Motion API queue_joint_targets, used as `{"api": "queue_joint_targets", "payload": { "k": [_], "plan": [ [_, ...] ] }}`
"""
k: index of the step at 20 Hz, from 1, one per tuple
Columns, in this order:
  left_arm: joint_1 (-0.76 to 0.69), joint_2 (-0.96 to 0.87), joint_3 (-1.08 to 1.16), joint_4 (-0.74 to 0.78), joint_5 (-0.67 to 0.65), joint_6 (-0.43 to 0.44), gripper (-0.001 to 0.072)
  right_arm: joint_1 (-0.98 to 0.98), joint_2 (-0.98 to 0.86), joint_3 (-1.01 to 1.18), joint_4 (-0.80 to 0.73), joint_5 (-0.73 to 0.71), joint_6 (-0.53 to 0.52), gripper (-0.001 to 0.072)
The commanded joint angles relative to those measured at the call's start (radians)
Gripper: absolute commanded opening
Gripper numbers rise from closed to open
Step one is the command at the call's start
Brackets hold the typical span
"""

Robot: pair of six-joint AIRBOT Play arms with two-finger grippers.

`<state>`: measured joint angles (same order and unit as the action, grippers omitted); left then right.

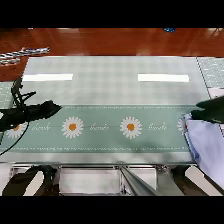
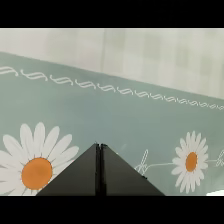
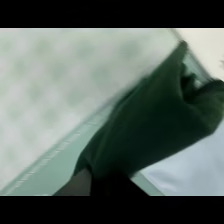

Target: Fold the shirts.

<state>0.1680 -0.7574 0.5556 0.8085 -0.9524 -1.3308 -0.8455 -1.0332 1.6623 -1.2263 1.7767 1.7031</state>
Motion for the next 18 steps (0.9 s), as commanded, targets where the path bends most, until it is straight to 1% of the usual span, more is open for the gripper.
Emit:
{"api": "queue_joint_targets", "payload": {
  "k": [1,3,4,7,8,9,10,11,12,14,15,16,17,18],
  "plan": [
    [-0.006,-0.001,0.001,-0.01,0.047,0.014,0.0017,-0.143,0.158,-0.282,-0.314,0.083,-0.013,0.003],
    [-0.032,-0.014,0.001,-0.01,0.069,0.014,0.0017,-0.194,0.212,-0.402,-0.468,0.083,-0.068,0.0031],
    [-0.05,-0.026,0.001,-0.01,0.085,0.014,0.0017,-0.216,0.233,-0.457,-0.532,0.083,-0.062,0.0031],
    [-0.117,-0.077,0.001,-0.01,0.15,0.014,0.0017,-0.269,0.278,-0.591,-0.584,0.083,-0.049,0.0032],
    [-0.141,-0.097,0.001,-0.01,0.17,0.014,0.0017,-0.274,0.286,-0.627,-0.625,0.083,-0.031,0.012],
    [-0.161,-0.118,0.001,-0.01,0.191,0.014,0.0017,-0.273,0.288,-0.652,-0.65,0.083,-0.016,0.0298],
    [-0.178,-0.14,0.001,-0.01,0.216,0.014,0.0017,-0.273,0.286,-0.665,-0.661,0.083,-0.016,0.0398],
    [-0.189,-0.166,0.002,-0.01,0.249,0.014,0.0017,-0.273,0.279,-0.665,-0.667,0.077,-0.017,0.0407],
    [-0.188,-0.193,0.01,-0.01,0.278,0.014,0.0017,-0.272,0.267,-0.664,-0.67,0.075,-0.016,0.0407],
    [-0.161,-0.244,0.068,-0.008,0.289,0.015,0.0017,-0.272,0.229,-0.643,-0.648,0.064,-0.013,0.0405],
    [-0.136,-0.272,0.124,-0.008,0.279,0.022,0.0017,-0.272,0.201,-0.614,-0.601,0.055,-0.013,0.0383],
    [-0.111,-0.293,0.19,-0.008,0.259,0.043,0.0017,-0.272,0.167,-0.571,-0.521,0.04,-0.014,0.0246],
    [-0.083,-0.312,0.275,-0.009,0.224,0.063,0.0017,-0.267,0.124,-0.515,-0.384,0.027,-0.038,0.004],
    [-0.058,-0.331,0.371,-0.009,0.175,0.067,0.0017,-0.243,0.084,-0.458,-0.254,0.004,-0.059,0.0031]
  ]
}}
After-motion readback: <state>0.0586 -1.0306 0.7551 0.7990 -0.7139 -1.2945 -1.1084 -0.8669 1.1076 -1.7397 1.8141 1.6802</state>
